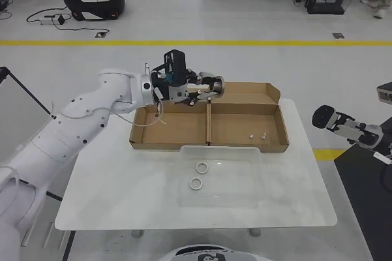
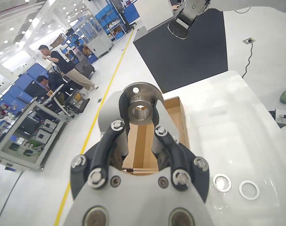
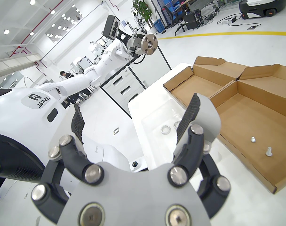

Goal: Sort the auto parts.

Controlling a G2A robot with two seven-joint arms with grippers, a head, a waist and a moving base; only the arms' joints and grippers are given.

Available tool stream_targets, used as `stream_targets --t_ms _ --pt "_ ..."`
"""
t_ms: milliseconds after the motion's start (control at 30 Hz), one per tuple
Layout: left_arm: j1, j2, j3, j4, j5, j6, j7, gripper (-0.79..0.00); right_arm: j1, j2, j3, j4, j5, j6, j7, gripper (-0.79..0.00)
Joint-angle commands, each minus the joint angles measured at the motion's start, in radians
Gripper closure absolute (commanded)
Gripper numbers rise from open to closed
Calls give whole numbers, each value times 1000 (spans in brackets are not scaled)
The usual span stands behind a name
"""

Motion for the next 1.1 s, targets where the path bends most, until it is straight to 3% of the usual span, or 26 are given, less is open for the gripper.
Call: stream_targets --t_ms 0,167,500,800,1067 --pt "0 0 0 0 0 0 0 0 0 0 0 0 0 0 0 -785" --pt "33 -3 -2 4 -26 47 -79 0 0 0 0 0 0 0 0 -785" --pt "16 -68 51 59 -113 121 -589 0 0 0 0 0 0 0 0 -785" --pt "-31 -171 137 188 -128 118 -845 0 0 0 0 0 0 0 0 -785" --pt "-47 -289 201 360 -152 104 -887 0 0 0 0 0 0 0 0 -785"
